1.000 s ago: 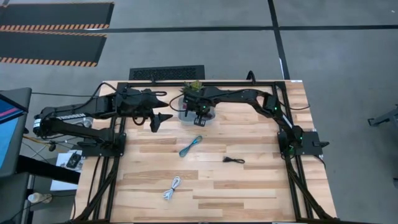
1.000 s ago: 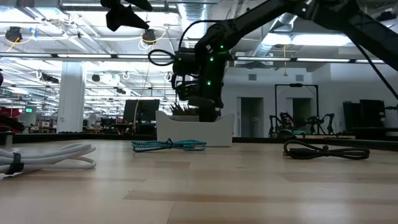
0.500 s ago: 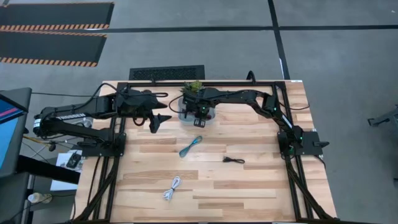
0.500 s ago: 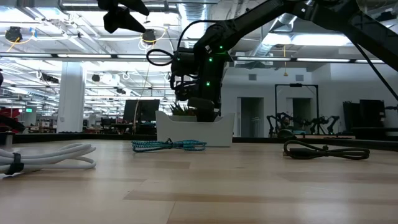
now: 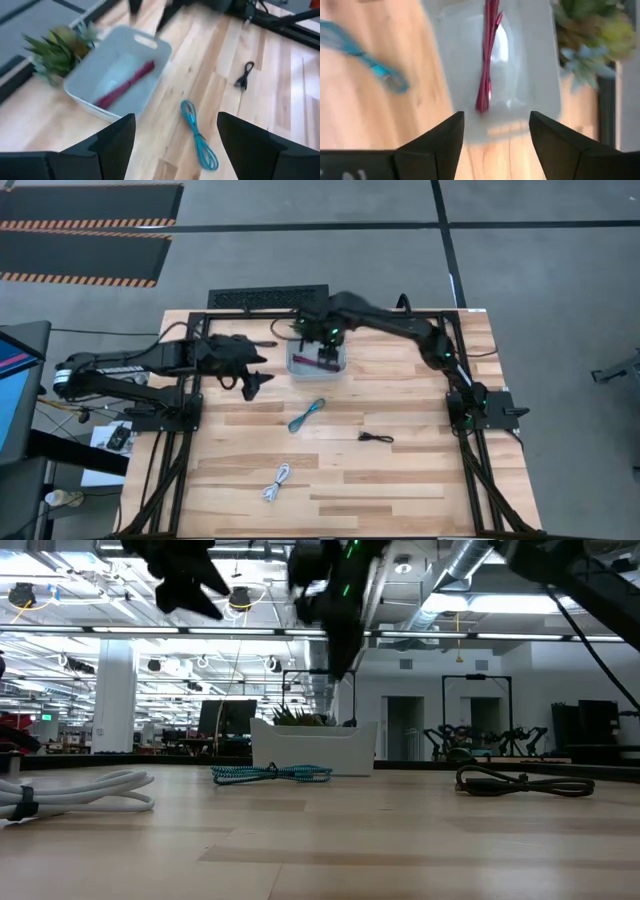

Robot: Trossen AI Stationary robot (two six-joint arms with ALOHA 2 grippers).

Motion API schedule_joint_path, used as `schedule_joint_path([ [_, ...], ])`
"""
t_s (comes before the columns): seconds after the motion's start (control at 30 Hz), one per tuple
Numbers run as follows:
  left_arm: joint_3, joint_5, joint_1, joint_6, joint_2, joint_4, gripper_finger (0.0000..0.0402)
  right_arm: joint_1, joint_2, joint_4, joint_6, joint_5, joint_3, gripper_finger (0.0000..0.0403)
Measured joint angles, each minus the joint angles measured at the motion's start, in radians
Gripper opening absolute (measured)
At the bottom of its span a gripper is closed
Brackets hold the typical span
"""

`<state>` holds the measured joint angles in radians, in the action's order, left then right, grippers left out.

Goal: Pick and place USB-C Cables
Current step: Put the blue charger cable into the gray bin

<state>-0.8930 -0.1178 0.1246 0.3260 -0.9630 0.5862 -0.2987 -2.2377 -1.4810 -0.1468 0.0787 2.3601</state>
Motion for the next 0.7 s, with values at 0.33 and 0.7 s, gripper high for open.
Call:
schedule_joint_path([
  [0.33,0.297,-0.012,-0.1,0.128,-0.064,-0.407,0.027,0.013,0.393,-0.044,0.188,0.01,-0.101,0.0238],
  [0.7,0.189,-0.16,-0.211,0.165,-0.422,-0.445,0.027,0.171,0.591,0.009,0.296,0.064,-0.186,0.0237],
])
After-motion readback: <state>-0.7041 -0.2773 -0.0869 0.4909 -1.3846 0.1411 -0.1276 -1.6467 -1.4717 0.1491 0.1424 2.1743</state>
